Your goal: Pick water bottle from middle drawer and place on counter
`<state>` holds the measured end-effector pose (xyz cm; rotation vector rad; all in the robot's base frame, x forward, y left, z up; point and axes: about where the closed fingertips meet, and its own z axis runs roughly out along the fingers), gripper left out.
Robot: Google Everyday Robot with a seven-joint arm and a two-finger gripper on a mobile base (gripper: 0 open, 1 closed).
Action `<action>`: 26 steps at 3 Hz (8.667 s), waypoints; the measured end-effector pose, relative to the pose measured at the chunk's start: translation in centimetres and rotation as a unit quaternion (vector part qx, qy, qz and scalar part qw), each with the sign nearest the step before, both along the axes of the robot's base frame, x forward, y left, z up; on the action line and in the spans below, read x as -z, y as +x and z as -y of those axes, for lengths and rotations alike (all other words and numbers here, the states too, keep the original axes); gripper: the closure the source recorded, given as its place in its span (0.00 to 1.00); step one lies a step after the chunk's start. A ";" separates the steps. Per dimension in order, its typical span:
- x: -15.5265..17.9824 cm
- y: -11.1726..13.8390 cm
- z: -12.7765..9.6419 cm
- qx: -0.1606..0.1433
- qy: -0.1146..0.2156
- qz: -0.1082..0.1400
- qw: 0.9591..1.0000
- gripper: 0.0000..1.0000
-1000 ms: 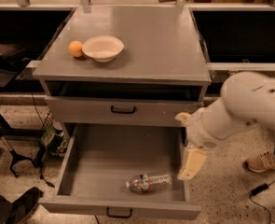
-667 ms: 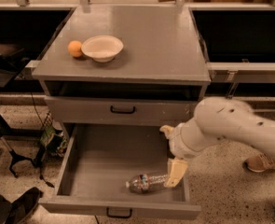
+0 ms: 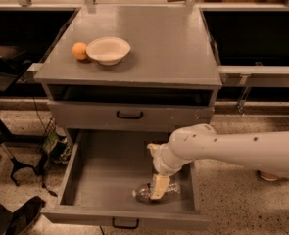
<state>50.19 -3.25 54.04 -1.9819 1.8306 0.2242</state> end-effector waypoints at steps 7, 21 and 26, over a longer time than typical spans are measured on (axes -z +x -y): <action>18.1 1.5 3.6 0.072 -0.062 -0.071 0.993 0.31; -34.9 19.2 3.6 0.311 0.064 0.033 0.948 1.00; -31.2 22.0 3.6 0.381 0.028 0.053 0.923 0.00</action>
Offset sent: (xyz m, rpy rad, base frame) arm 0.0173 -0.0164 -0.1375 -0.0971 0.0613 -0.0453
